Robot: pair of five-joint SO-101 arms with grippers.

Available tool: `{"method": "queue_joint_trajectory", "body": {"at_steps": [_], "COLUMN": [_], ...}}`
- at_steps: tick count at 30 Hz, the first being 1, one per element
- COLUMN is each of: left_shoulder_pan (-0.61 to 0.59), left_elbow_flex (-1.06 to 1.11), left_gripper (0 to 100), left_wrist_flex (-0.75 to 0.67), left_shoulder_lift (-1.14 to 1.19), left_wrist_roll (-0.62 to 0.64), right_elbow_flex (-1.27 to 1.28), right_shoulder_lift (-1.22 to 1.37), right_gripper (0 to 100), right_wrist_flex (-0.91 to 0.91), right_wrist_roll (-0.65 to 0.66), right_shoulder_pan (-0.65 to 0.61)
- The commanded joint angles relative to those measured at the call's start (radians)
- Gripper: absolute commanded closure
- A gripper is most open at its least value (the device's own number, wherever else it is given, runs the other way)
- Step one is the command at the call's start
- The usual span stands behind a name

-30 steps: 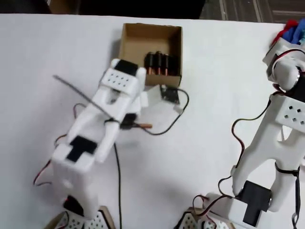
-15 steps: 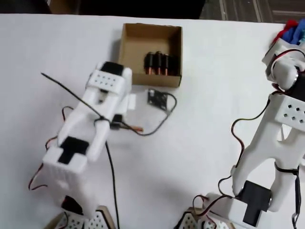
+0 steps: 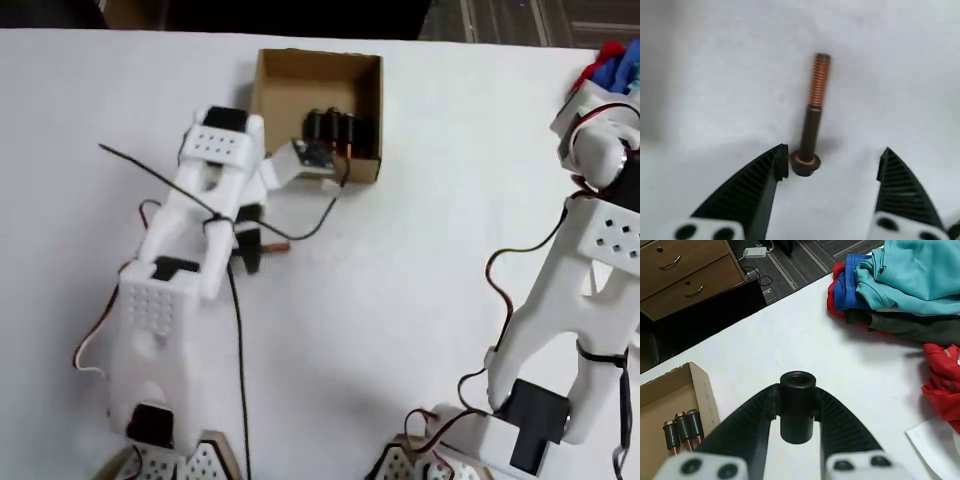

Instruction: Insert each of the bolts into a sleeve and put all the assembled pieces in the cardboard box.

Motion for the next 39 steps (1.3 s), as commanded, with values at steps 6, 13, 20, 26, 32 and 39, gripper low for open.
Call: {"method": "queue_joint_trajectory", "body": {"at_steps": [6, 13, 20, 26, 32, 39], "left_shoulder_pan": [-0.011, 0.015, 0.092, 0.164, 0.078, 0.051], "left_elbow_flex": [-0.206, -0.205, -0.093, 0.242, 0.326, 0.328], "left_gripper": [69, 69, 69, 68, 68, 68], "left_wrist_flex": [0.038, 0.038, 0.038, 0.006, -0.117, -0.129], "left_shoulder_lift": [-0.014, -0.061, -0.186, -0.296, -0.31, -0.287], "left_wrist_roll": [0.468, 1.289, 1.439, 1.682, 1.817, 2.01], "right_elbow_flex": [-0.005, -0.009, -0.011, -0.012, -0.012, -0.006], "right_shoulder_lift": [-0.054, -0.054, -0.054, -0.054, -0.054, -0.054], "right_gripper": [97.8, 97.8, 97.8, 97.8, 97.8, 97.8], "right_wrist_flex": [-0.025, -0.025, -0.027, -0.027, -0.027, -0.041], "right_wrist_roll": [-0.005, -0.005, -0.005, -0.005, -0.005, -0.005], "right_shoulder_pan": [0.004, 0.007, 0.012, 0.012, 0.012, 0.005]}}
